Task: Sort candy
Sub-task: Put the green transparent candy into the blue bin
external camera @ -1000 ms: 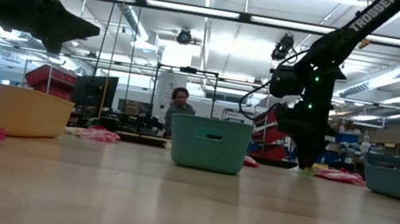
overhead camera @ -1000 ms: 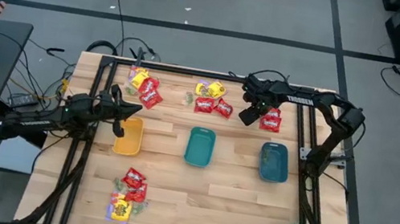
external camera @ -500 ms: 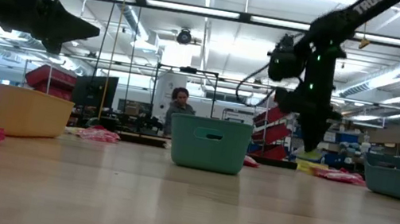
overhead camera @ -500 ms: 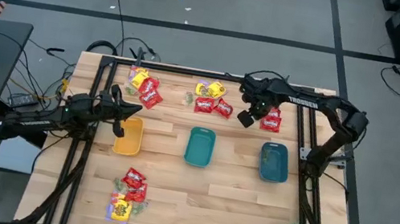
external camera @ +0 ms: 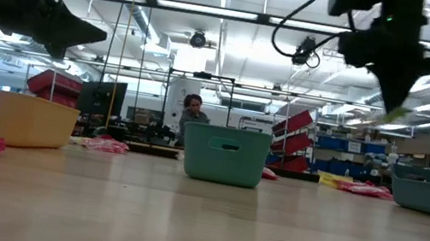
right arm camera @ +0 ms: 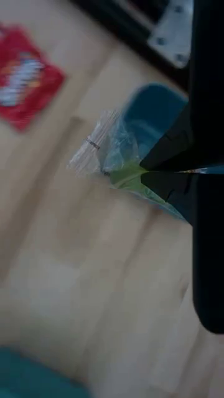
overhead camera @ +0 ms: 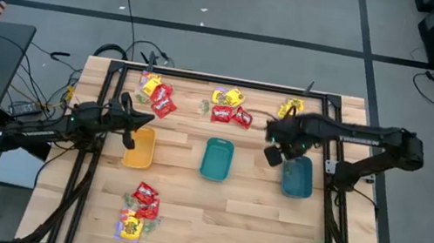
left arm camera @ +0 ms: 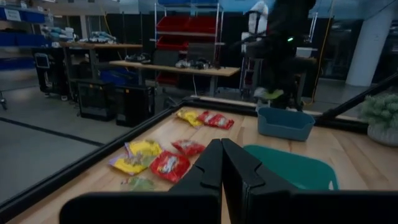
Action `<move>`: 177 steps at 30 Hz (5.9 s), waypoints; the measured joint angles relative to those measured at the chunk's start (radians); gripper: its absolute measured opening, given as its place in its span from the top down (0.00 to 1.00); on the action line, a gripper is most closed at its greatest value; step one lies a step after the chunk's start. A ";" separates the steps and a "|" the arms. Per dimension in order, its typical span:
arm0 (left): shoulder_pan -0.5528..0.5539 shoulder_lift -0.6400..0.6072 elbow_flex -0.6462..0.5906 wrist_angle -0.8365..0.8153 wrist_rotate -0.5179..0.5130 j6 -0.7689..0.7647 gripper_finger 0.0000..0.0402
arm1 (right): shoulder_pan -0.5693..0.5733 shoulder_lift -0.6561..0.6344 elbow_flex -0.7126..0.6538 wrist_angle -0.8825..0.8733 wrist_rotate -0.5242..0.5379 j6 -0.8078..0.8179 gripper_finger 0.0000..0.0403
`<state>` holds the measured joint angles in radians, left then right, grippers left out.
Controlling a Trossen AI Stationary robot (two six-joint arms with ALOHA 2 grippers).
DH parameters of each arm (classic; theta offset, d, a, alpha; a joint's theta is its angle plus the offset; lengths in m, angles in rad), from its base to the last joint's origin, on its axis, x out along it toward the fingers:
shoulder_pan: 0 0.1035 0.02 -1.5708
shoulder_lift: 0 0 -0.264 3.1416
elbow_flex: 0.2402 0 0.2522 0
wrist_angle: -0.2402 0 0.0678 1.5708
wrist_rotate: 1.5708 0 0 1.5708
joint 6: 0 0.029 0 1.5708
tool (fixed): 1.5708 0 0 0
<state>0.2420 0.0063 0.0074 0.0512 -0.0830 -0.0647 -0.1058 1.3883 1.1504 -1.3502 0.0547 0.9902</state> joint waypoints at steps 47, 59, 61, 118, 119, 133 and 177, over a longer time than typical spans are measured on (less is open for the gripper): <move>-0.042 0.468 0.386 -0.329 0.285 -0.011 0.99 | 0.309 -0.301 -0.402 0.466 0.200 -0.008 0.68; -0.306 0.746 0.617 -0.661 0.273 -0.038 0.99 | 0.267 -0.155 -0.402 1.056 0.175 -0.480 0.97; -0.354 0.773 0.634 -0.704 0.271 -0.075 0.99 | 0.258 -0.125 -0.402 1.102 0.164 -0.512 0.99; -0.860 1.371 0.653 -0.666 0.352 -0.599 0.66 | 0.307 -0.069 -0.401 1.191 0.163 -0.575 0.91; -0.860 1.371 0.653 -0.666 0.347 -0.603 0.66 | 0.307 -0.069 -0.401 1.191 0.163 -0.575 0.91; -0.860 1.375 0.623 -0.638 0.282 -0.673 0.66 | 0.307 -0.069 -0.401 1.191 0.164 -0.582 0.91; -0.545 1.374 0.972 -0.777 -0.288 -0.326 1.00 | 0.305 -0.070 -0.325 1.308 0.163 -0.625 0.80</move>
<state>-0.3032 1.3798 0.9794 -0.7263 -0.3709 -0.3910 0.1993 1.3186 0.8253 -0.0423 0.2180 0.3655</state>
